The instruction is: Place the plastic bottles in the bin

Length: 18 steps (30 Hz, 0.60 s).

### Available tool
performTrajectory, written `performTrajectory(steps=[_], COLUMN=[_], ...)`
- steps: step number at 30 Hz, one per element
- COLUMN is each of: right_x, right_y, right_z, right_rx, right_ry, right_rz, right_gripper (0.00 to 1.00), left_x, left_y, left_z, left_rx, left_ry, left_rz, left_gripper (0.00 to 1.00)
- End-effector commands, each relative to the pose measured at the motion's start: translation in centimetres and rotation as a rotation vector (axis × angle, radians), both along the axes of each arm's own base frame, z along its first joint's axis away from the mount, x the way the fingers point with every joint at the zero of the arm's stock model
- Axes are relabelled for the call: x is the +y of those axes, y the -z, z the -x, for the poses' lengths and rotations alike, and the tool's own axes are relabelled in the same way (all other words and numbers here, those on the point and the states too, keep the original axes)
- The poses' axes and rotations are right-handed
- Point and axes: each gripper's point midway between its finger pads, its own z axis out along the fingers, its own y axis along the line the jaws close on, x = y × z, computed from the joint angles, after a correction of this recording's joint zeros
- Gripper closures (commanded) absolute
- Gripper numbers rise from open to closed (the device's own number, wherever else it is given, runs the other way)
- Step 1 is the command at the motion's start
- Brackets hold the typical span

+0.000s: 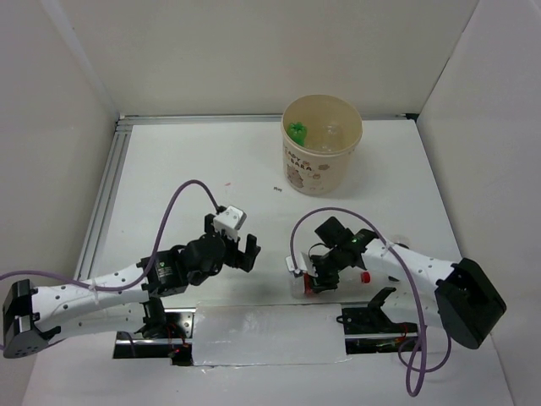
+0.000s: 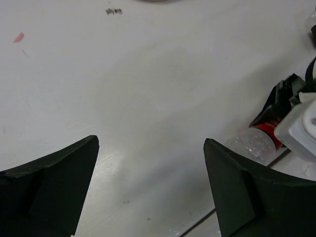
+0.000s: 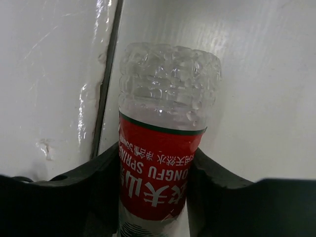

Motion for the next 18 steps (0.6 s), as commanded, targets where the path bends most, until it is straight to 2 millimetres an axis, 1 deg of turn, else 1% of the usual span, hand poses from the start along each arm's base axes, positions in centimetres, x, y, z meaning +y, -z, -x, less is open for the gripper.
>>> performTrajectory(steps=[1, 2, 3, 4, 5, 6, 8, 9, 10, 11, 12, 13, 14, 15, 16, 17, 18], right_x=[0.4, 0.8, 1.7, 2.3, 3.0, 4.1, 4.6, 5.3, 4.8, 4.8, 5.0, 4.6, 4.5, 4.7, 4.4, 4.3, 4.3], right_y=[-0.6, -1.8, -4.5, -6.3, -8.4, -12.5, -16.7, -20.5, -22.2, -23.8, -25.6, -28.3, -29.7, -31.7, -33.4, -34.5, -36.3], right_z=[-3.4, -3.5, -5.0, -5.4, -5.2, -6.7, -8.8, -10.4, -12.0, -13.0, -14.6, -16.2, -17.2, -18.6, -20.3, -21.4, -22.6], right_rx=[-0.12, -0.117, -0.142, -0.138, -0.119, -0.169, -0.221, -0.27, -0.299, -0.318, -0.343, -0.393, -0.418, -0.468, -0.484, -0.503, -0.547], right_ry=[0.071, 0.067, 0.085, 0.098, 0.095, 0.13, 0.198, 0.229, 0.271, 0.294, 0.34, 0.367, 0.388, 0.401, 0.445, 0.461, 0.469], right_rz=[-0.002, -0.035, -0.096, -0.142, -0.204, -0.283, -0.358, -0.428, -0.456, -0.489, -0.536, -0.58, -0.608, -0.658, -0.684, -0.705, -0.747], right_gripper=[0.56, 0.61, 0.65, 0.7, 0.7, 0.7, 0.71, 0.71, 0.71, 0.71, 0.71, 0.71, 0.71, 0.71, 0.7, 0.7, 0.69], left_x=[-0.5, -0.9, -0.7, -0.8, -0.9, -1.0, -1.1, -1.2, -1.4, -1.6, -1.8, -2.1, -2.3, -2.7, -3.5, -4.0, -4.5], left_y=[0.2, -0.1, 0.6, 0.8, 0.4, 0.6, 0.6, 0.2, 0.6, -0.1, 0.3, 0.5, 0.4, 0.8, 0.9, 0.8, 0.6], left_z=[0.9, 1.1, 1.2, 1.5, 1.7, 1.9, 2.2, 2.5, 2.6, 2.6, 2.9, 3.0, 2.9, 3.0, 3.1, 3.0, 3.0], left_rx=[0.029, 0.025, 0.038, 0.044, 0.043, 0.046, 0.043, 0.04, 0.04, 0.026, 0.034, 0.039, 0.041, 0.05, 0.066, 0.069, 0.064], left_ry=[-0.036, -0.027, -0.033, -0.028, -0.016, -0.002, 0.016, 0.032, 0.043, 0.058, 0.078, 0.086, 0.086, 0.096, 0.115, 0.123, 0.135], left_rz=[0.076, 0.087, 0.085, 0.097, 0.114, 0.125, 0.154, 0.18, 0.19, 0.21, 0.213, 0.21, 0.205, 0.197, 0.184, 0.185, 0.187], left_gripper=[0.0, 0.0, 0.0, 0.0, 0.0, 0.0, 0.0, 0.0, 0.0, 0.0, 0.0, 0.0, 0.0, 0.0, 0.0, 0.0, 0.0])
